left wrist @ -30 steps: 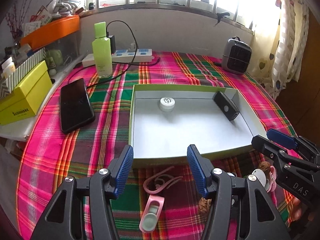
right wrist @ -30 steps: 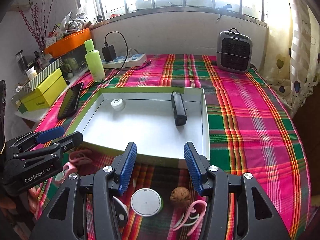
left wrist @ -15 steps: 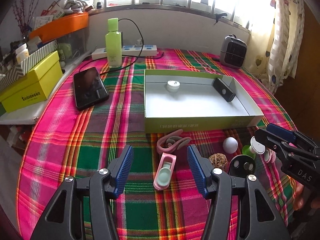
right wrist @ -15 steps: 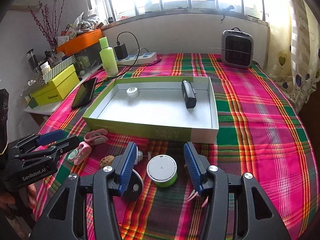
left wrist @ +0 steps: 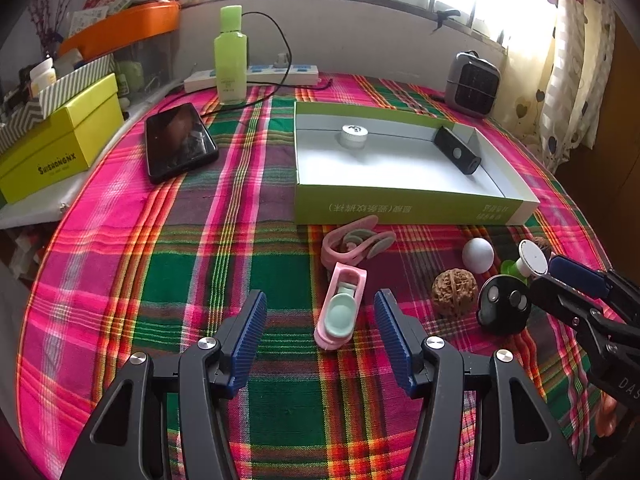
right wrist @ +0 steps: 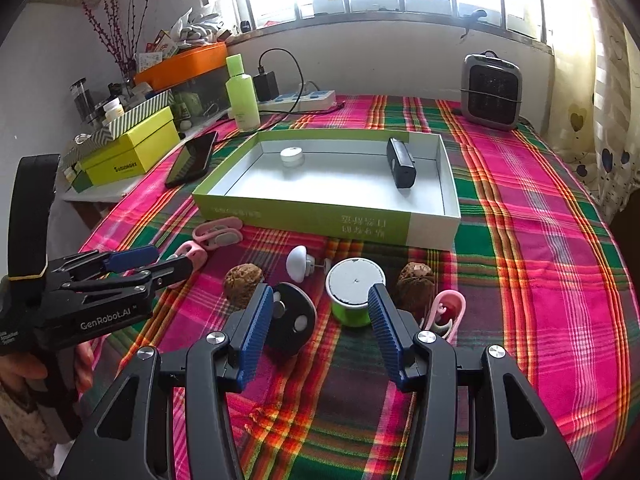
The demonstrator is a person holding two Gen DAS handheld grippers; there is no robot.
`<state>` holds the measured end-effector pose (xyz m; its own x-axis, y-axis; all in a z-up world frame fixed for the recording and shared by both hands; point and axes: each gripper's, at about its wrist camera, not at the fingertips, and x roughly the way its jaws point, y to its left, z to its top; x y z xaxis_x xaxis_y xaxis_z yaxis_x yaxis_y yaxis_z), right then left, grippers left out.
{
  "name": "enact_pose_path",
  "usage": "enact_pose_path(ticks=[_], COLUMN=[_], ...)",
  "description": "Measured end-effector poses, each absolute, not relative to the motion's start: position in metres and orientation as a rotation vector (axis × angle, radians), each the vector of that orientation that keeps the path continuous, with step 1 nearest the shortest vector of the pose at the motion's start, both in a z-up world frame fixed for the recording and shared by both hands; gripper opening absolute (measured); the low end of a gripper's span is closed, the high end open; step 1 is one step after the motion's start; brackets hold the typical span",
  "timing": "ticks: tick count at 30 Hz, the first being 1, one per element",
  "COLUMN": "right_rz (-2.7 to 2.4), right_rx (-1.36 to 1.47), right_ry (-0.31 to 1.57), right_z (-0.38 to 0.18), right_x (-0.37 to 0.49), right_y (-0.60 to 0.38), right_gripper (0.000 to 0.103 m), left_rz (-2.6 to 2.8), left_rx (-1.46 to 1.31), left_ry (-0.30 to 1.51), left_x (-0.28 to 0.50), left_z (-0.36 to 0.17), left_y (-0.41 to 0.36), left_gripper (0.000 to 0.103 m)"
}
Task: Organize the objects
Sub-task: 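Withdraw both tools from the box back toward the remaining items, then grasp the pink clip with left tool while right tool grasps the black dotted disc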
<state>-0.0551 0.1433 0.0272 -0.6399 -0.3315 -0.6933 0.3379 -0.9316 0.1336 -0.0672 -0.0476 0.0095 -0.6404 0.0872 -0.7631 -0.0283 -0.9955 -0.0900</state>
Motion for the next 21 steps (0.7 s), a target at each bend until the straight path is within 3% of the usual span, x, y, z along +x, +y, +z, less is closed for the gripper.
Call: enact_pose_path(ticks=[21], right_rz=[-2.466], right_rx=[1.124], right_ry=[0.017], right_z=[0.015], right_x=[-0.052], right_y=[0.128], right_gripper=[0.051], left_rz=[2.807], left_rx=[-1.324], left_ry=[-0.092], left_x=[-0.072], left_z=[0.002], left_y=[-0.049], left_gripper=[0.055])
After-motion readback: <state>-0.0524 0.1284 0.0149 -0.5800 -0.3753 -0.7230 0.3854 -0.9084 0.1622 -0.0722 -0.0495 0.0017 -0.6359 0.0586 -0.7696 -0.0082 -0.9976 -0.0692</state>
